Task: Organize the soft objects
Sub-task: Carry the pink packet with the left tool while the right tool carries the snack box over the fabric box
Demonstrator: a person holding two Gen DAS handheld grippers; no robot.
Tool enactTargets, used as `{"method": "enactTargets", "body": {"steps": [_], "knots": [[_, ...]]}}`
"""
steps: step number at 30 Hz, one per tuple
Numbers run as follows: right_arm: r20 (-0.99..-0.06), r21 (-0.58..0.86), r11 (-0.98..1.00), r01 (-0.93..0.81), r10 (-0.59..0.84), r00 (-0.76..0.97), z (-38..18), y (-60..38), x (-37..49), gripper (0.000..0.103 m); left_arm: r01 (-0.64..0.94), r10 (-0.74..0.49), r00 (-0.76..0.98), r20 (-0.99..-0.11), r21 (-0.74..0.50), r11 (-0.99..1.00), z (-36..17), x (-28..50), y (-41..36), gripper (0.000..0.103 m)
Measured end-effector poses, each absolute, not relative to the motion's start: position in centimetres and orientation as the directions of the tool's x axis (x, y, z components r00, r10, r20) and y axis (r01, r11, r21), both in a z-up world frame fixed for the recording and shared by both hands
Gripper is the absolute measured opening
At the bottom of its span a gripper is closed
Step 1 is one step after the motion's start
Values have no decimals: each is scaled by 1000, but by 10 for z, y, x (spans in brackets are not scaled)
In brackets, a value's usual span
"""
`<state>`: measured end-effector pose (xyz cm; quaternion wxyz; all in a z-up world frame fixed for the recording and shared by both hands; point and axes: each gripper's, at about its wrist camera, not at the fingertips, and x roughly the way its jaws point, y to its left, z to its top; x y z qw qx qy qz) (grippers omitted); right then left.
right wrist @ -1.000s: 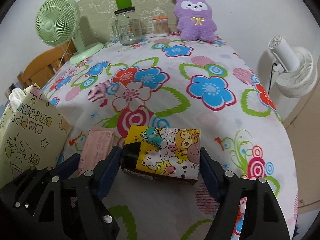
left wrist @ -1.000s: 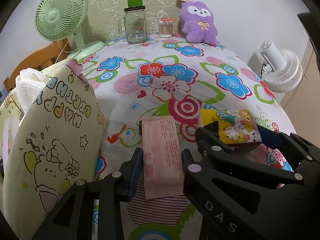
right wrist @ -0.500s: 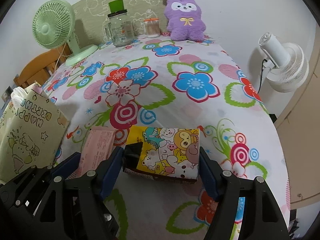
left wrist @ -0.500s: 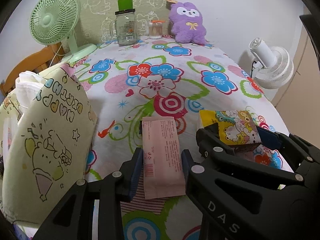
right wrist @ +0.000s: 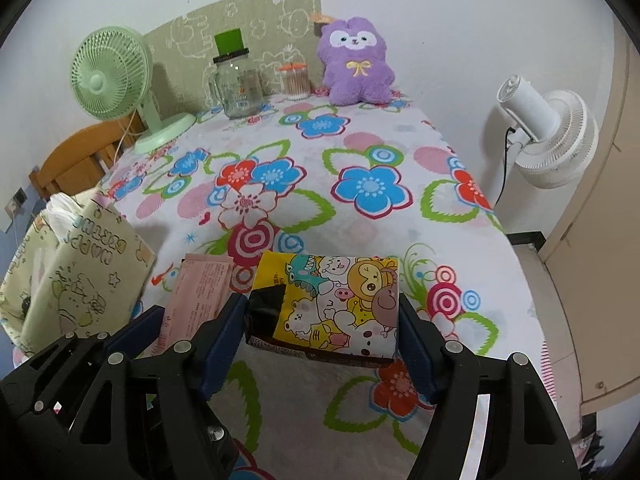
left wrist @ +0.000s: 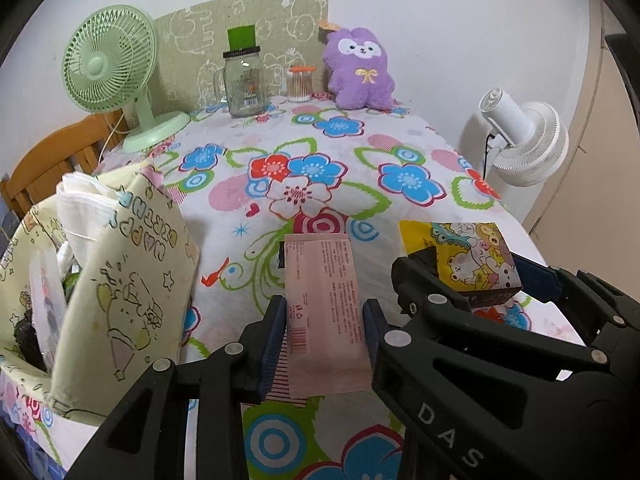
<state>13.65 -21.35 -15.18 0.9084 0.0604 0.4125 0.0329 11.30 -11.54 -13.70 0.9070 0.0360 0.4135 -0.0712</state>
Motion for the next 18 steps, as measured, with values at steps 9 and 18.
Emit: {"method": "enactTargets", "body": {"steps": [9, 18], "knots": [[-713, 136, 991, 3, 96, 694, -128, -218, 120, 74, 176, -122, 676, -727, -2, 984, -115, 99, -117, 40], [-675, 133, 991, 8, 84, 733, -101, -218, 103, 74, 188, -138, 711, -689, -3, 982, -89, 85, -116, 40]]}}
